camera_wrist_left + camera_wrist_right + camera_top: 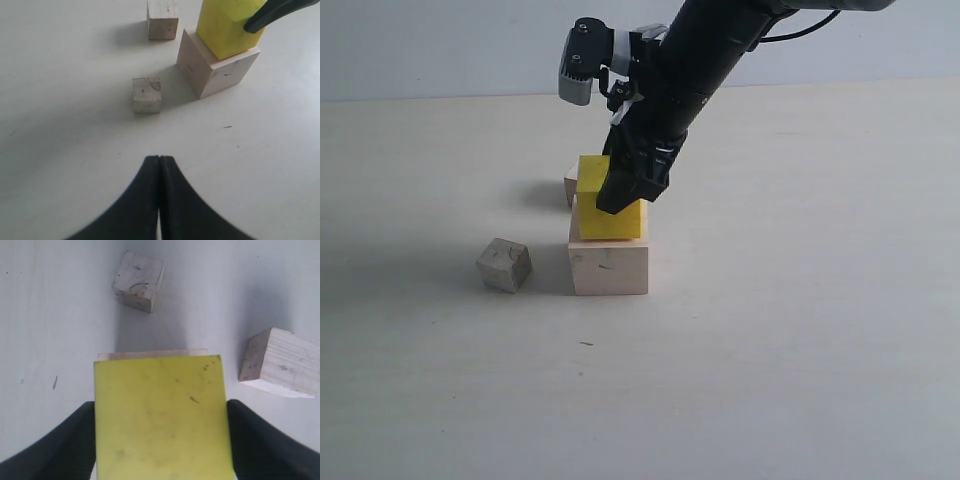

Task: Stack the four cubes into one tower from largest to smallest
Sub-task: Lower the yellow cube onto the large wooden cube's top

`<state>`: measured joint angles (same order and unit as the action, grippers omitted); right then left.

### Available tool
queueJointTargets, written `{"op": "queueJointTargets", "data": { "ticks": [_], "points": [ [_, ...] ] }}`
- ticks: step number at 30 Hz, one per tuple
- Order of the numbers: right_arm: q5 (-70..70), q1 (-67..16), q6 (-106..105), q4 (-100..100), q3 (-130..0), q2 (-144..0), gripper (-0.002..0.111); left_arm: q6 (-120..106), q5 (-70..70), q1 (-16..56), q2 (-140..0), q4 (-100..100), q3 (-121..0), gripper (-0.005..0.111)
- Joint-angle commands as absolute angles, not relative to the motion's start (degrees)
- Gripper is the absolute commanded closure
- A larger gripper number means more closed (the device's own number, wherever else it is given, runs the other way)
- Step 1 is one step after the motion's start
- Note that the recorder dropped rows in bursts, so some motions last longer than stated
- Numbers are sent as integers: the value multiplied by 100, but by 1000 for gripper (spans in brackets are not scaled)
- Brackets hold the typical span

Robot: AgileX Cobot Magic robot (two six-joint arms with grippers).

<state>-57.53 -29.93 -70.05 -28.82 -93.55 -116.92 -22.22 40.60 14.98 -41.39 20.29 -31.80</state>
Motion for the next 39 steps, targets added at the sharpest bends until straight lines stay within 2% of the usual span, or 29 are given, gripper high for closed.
{"op": "queueJointTargets", "data": {
  "ticks": [1,6,39],
  "points": [
    [-5709,-2996,-7054,-2932,-9346,-11697,51,-2226,4067,1545,-4141,2033,-3175,107],
    [-5668,-2996,-7054,-2932,-9346,-11697,35,-2226,4067,1545,-4141,2033,-3175,107],
    [-5662,-2996,-7038,-2932,-9346,-11525,35,-2226,4069,1545,-4141,2009,-3175,107]
  ]
}}
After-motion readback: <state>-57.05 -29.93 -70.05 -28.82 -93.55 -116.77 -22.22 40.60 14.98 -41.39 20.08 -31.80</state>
